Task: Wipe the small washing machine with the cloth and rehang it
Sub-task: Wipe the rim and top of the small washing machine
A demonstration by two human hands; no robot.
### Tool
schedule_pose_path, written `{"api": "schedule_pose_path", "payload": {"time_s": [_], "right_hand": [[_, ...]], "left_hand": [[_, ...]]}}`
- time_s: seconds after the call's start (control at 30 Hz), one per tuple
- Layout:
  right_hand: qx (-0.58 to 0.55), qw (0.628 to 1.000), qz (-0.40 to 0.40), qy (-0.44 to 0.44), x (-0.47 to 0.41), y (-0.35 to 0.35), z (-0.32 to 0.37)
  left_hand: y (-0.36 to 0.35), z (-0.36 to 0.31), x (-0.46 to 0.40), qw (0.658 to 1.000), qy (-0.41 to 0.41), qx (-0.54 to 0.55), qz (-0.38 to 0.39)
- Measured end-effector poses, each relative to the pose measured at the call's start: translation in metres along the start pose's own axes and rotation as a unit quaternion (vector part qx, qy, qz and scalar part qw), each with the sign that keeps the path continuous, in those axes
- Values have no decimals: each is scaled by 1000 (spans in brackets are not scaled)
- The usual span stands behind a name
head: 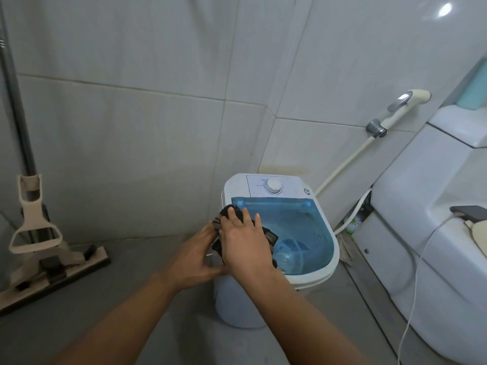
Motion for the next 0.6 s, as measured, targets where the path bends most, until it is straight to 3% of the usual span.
{"api": "schedule_pose_path", "payload": {"time_s": [0.27,0.6], "right_hand": [[31,999,18,-13,-61,7,0],[-10,999,34,-31,-117,22,-15]], "left_hand": [[-5,12,-1,999,35,-6,16],[-1,0,-1,988,94,-103,66]]}}
Point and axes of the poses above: each hand's wrist, its own x-axis away from the middle knuckle, its own y-axis out of the back of the hand, z = x × y, the point moved 8 cm from there along -x, towards the middle knuckle, and after that the axes turned 1 degree about -y, right-handed, at the moved point
